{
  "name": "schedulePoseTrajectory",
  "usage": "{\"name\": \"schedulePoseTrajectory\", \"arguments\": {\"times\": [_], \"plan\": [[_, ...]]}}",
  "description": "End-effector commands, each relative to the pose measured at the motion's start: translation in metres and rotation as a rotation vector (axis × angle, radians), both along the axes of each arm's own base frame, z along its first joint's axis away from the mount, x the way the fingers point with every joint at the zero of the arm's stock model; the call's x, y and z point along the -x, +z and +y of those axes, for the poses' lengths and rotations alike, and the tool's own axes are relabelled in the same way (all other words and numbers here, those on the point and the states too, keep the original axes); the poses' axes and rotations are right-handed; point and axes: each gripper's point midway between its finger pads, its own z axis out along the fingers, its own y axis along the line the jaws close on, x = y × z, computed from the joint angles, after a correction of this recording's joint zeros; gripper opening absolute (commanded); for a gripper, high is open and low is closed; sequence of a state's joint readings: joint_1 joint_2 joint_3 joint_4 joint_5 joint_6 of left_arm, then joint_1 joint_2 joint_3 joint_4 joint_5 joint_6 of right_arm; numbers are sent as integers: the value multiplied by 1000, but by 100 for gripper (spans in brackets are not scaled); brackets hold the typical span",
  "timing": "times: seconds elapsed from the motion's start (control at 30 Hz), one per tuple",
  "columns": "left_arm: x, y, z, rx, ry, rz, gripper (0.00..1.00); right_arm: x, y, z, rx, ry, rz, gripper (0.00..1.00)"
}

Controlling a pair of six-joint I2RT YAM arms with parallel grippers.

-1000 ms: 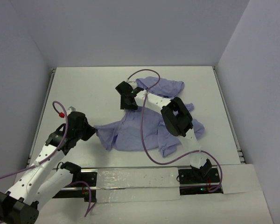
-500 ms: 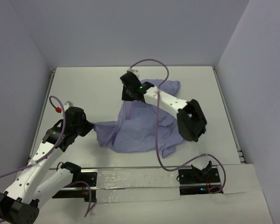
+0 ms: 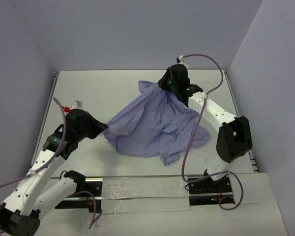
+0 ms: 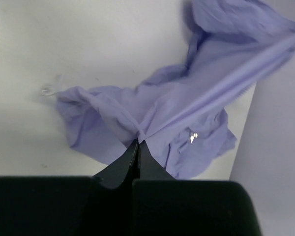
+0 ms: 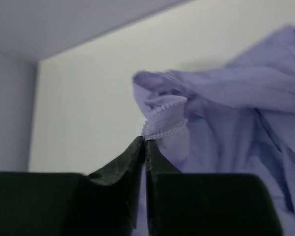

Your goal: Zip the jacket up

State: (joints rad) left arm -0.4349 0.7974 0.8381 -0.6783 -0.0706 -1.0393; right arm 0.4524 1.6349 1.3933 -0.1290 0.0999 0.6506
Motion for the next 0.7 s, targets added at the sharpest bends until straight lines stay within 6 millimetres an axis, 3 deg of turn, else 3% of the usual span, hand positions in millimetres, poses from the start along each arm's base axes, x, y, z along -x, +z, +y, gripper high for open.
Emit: {"name": "schedulePoseTrajectory", "arguments": {"times": [0.0,0.07,0.13,0.27,0.37,0.53,0.67], "plan": [[9,-20,-50,143,-153,50,0,-14,-42,-21,8,-32,87,38],[10,-35,-64,124,-186,83,0,-10,-46,-23,13,-26,107,57],[10,-48,-73,87,-207,125,0,-3,-45,-25,16,-23,112,67],[5,-56,-78,38,-208,143,0,21,-26,-21,-7,8,84,64],[0,-50,-74,20,-187,121,0,52,-31,-7,7,64,80,60],[-13,-29,-57,-38,-104,63,0,115,-65,46,-21,217,138,57],[-16,-3,-60,17,-129,2,0,149,-87,82,-83,319,169,58]]}}
